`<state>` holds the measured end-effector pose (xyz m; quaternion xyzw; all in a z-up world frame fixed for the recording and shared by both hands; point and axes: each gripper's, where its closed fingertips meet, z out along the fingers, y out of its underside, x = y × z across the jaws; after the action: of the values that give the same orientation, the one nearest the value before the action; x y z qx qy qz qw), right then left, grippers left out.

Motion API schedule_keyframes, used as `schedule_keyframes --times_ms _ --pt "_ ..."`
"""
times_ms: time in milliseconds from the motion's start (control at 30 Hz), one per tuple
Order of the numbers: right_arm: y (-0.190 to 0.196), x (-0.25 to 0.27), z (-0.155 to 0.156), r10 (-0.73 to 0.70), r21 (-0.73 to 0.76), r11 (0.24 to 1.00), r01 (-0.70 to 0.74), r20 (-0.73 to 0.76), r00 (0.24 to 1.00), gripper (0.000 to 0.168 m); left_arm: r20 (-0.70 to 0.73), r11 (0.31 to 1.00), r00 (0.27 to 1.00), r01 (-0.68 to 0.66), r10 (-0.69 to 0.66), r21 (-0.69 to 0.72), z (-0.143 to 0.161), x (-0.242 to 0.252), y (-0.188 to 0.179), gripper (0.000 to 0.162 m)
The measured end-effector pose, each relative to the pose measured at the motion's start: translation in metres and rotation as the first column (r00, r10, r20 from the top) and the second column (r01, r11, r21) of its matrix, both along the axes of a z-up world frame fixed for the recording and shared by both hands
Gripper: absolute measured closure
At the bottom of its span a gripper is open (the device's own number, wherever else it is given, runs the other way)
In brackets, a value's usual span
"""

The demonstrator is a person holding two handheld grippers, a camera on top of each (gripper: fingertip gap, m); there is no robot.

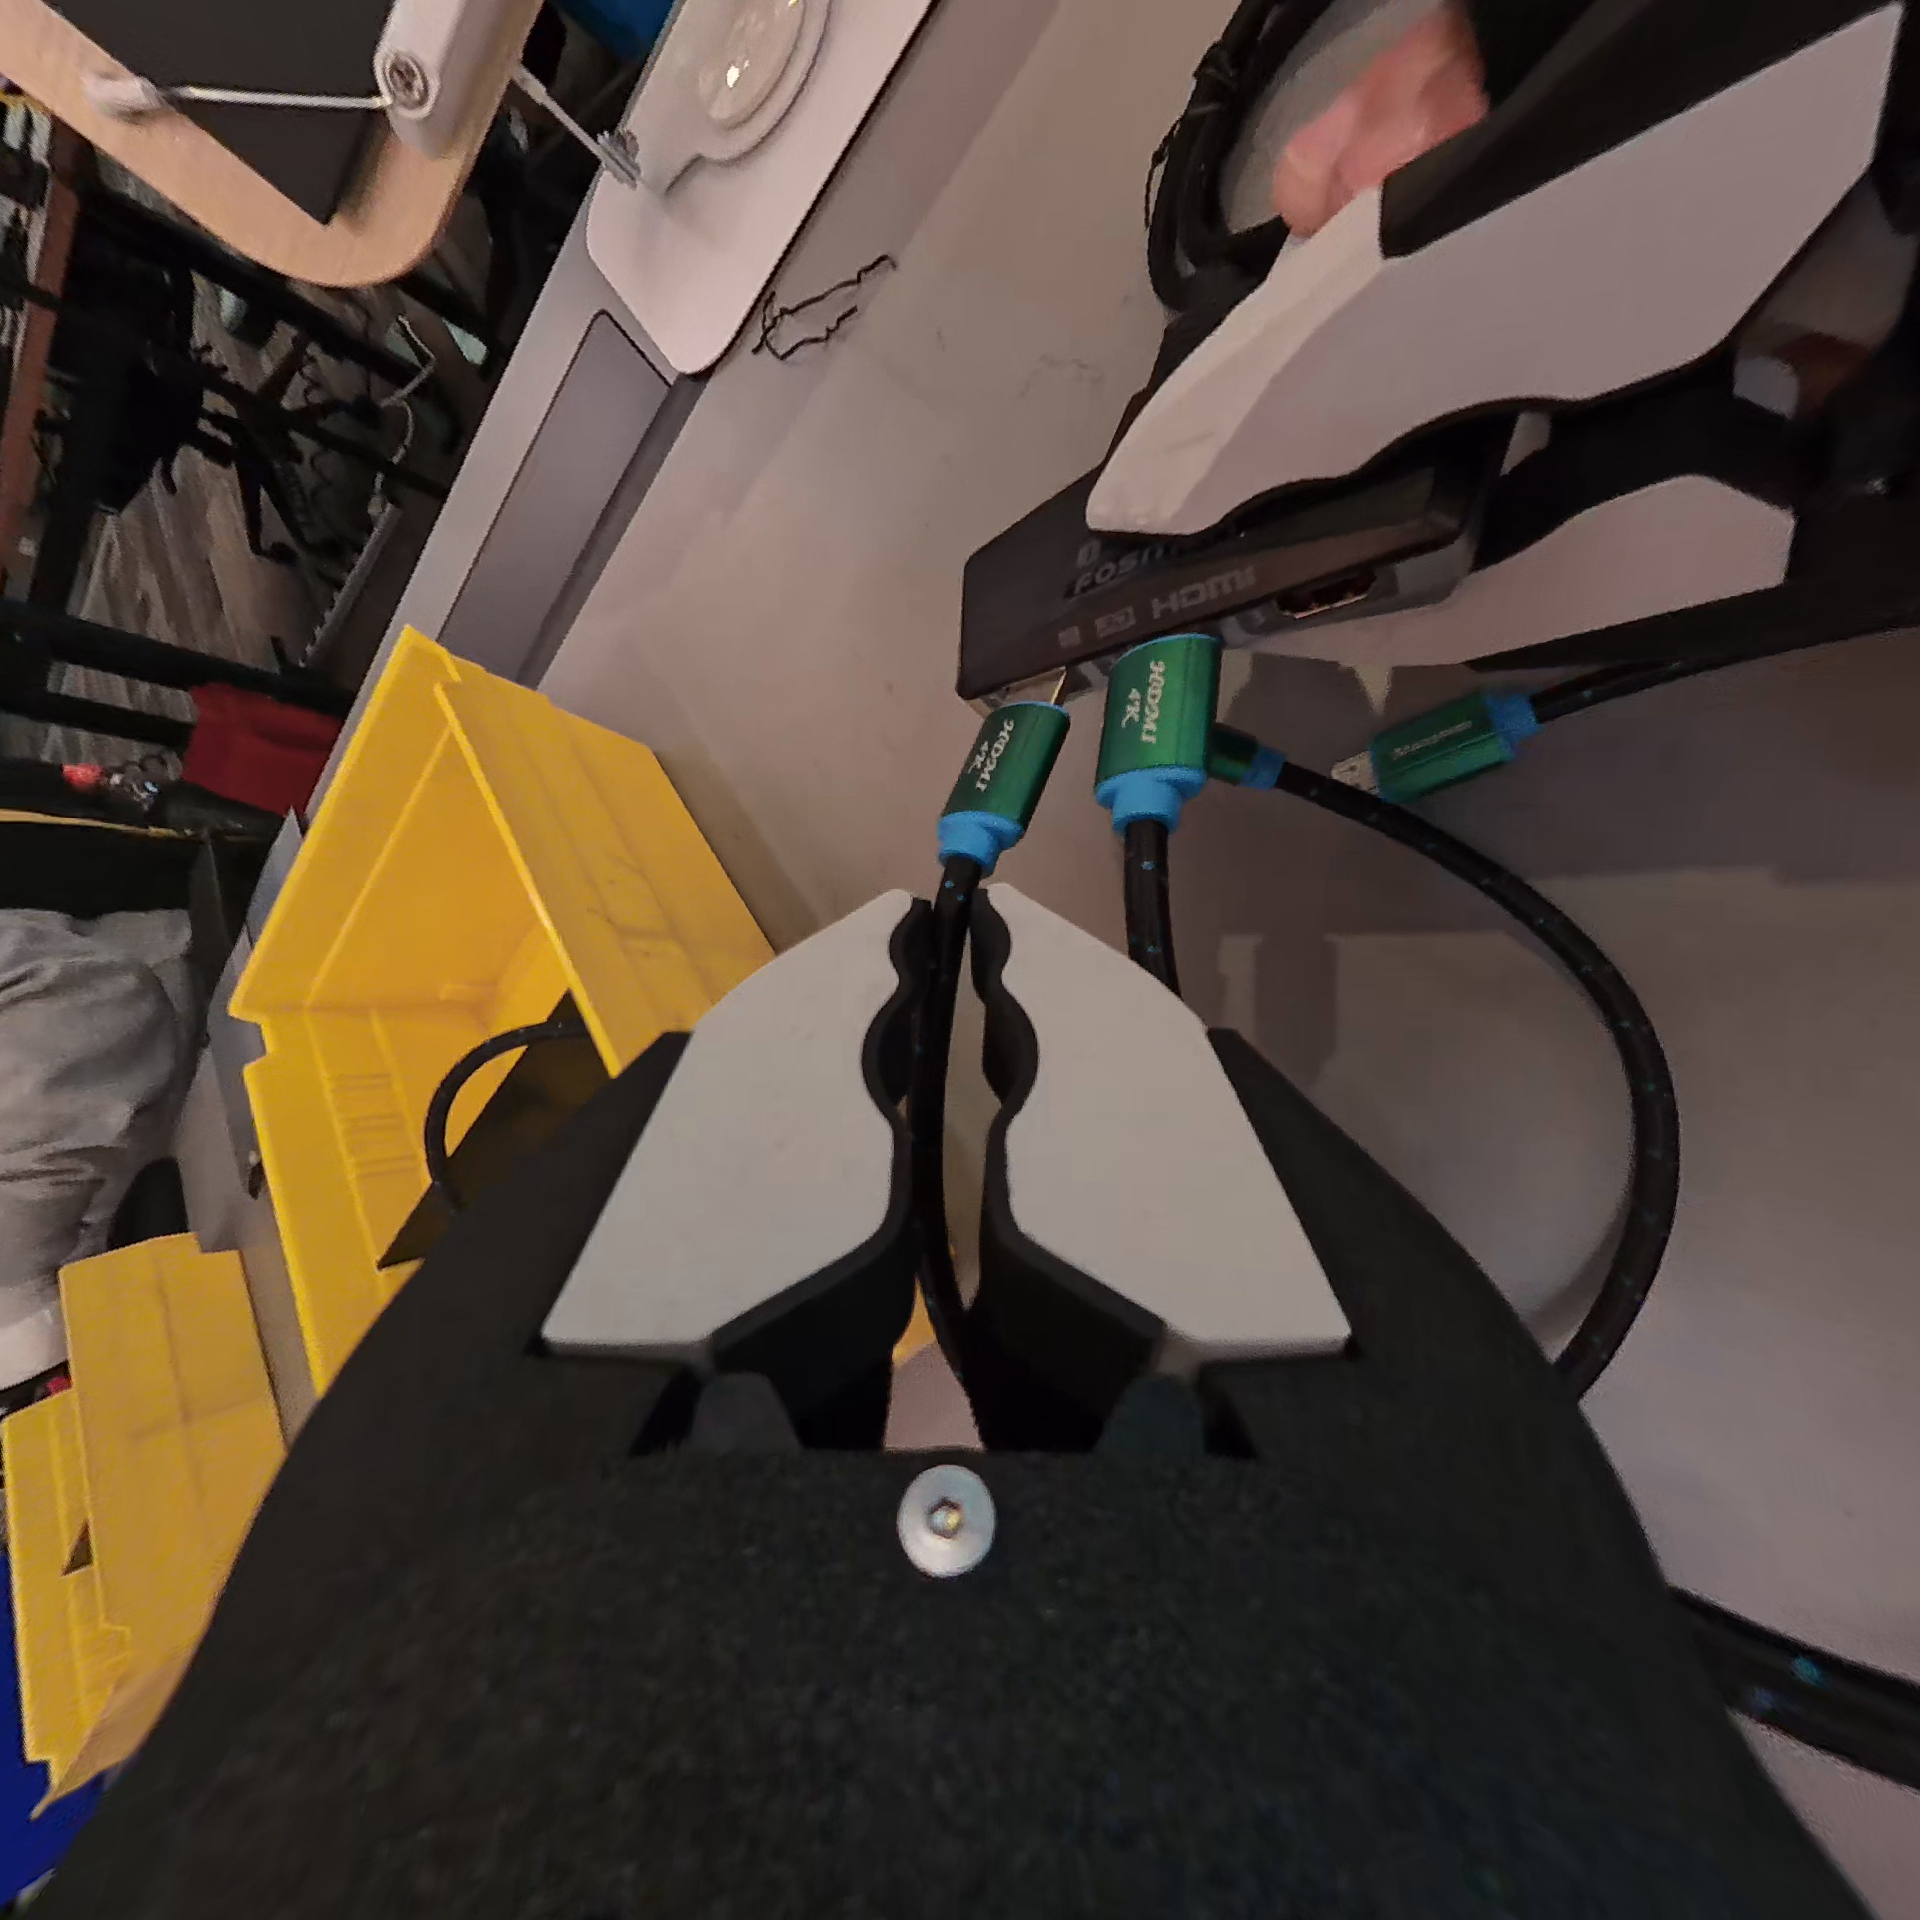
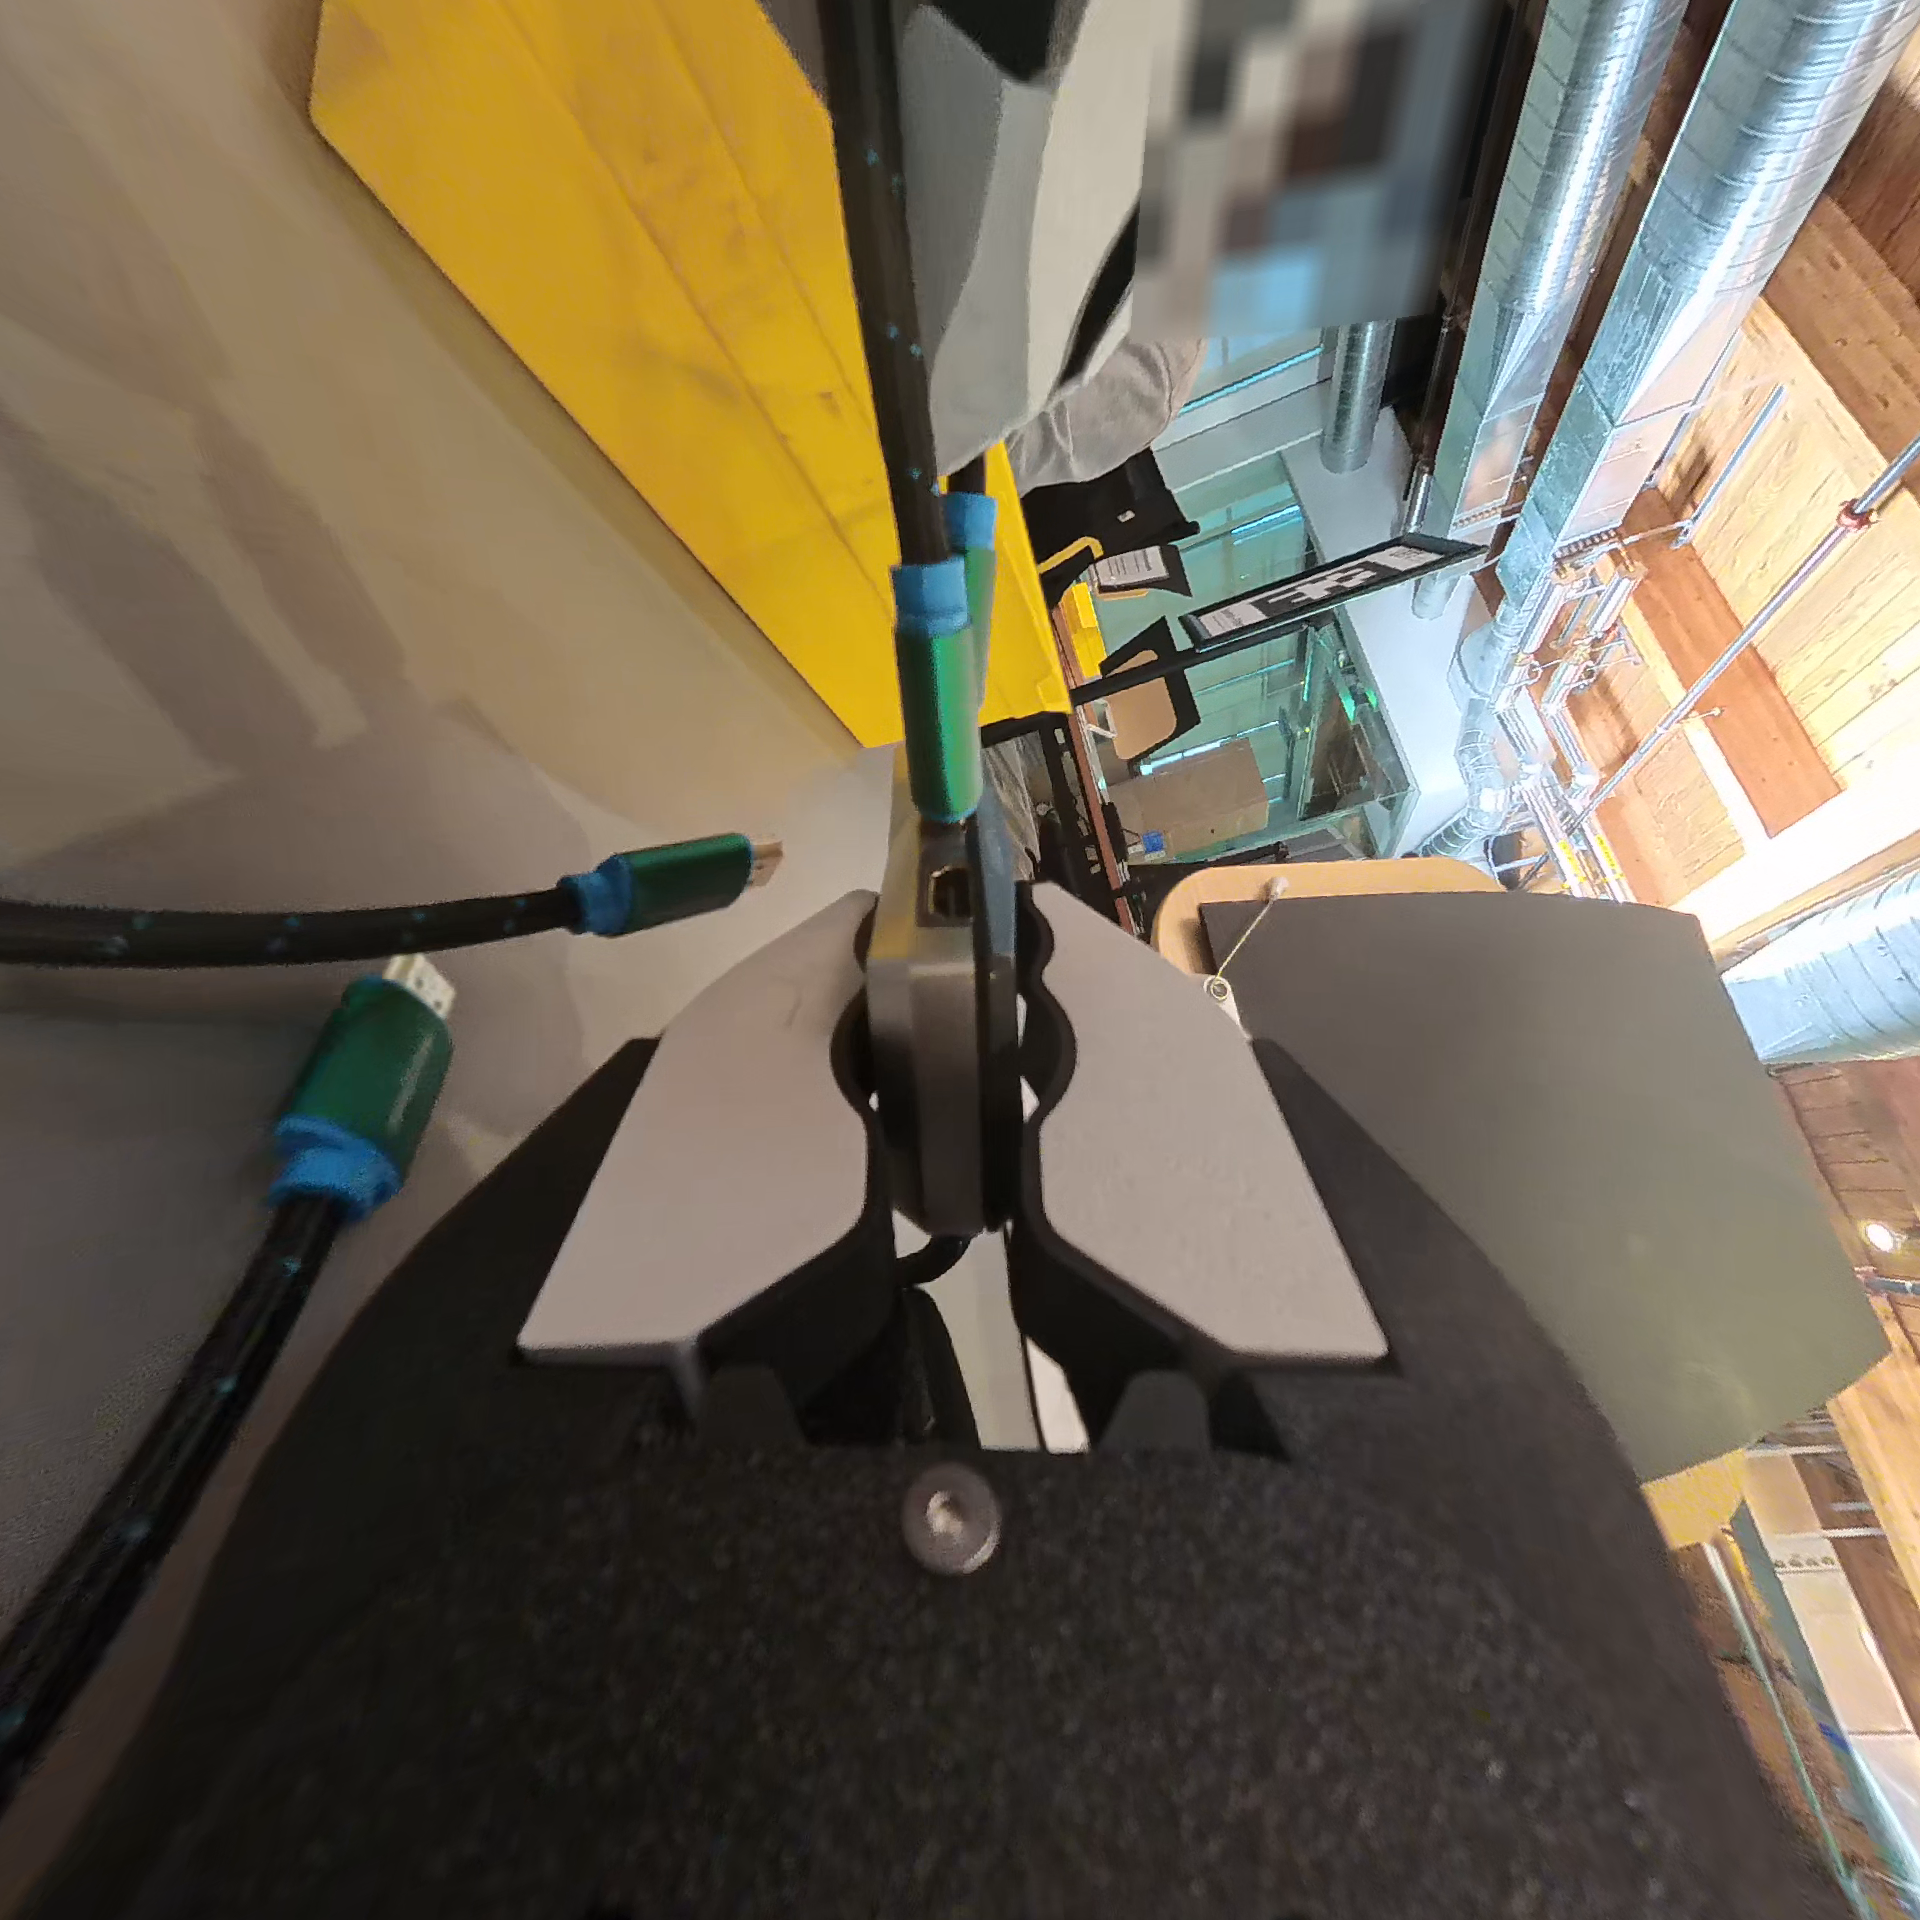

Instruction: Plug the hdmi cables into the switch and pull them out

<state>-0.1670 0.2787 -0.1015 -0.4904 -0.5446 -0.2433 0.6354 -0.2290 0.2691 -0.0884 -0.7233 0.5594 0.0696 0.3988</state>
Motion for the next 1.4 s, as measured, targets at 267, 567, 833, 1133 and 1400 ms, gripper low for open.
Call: schedule_keyframes --times_ms 267,567,833,1133,1400 --pt "0.0 0.002 0.001 -0.007 -0.019 1.0 0.007 -0.008 1.0 0.147 0.101 0.993 0.995 0.037 -0.026 -0.108 0.0 0.005 -0.003 0.156" --pt "0.0 -0.002 -0.003 0.032 -0.048 0.998 -0.033 -0.028 0.999 0.147 0.217 0.981 0.974 0.097 -0.059 -0.167 0.007 0.008 -0.005 0.156" --pt "-0.002 -0.001 -0.001 0.081 -0.076 0.993 -0.088 -0.083 0.993 0.146 0.085 0.978 0.975 0.2 -0.205 0.062 0.007 0.005 -0.004 0.156" --pt "-0.002 -0.001 -0.002 0.09 -0.066 0.993 -0.095 -0.078 0.993 0.147 -0.007 0.936 0.954 0.295 -0.299 0.193 0.008 0.006 -0.004 0.156" --pt "-0.001 0.001 0.003 0.086 -0.089 0.991 -0.098 -0.132 0.988 0.147 0.008 0.927 0.949 0.306 -0.315 0.218 0.009 0.008 -0.008 0.156"
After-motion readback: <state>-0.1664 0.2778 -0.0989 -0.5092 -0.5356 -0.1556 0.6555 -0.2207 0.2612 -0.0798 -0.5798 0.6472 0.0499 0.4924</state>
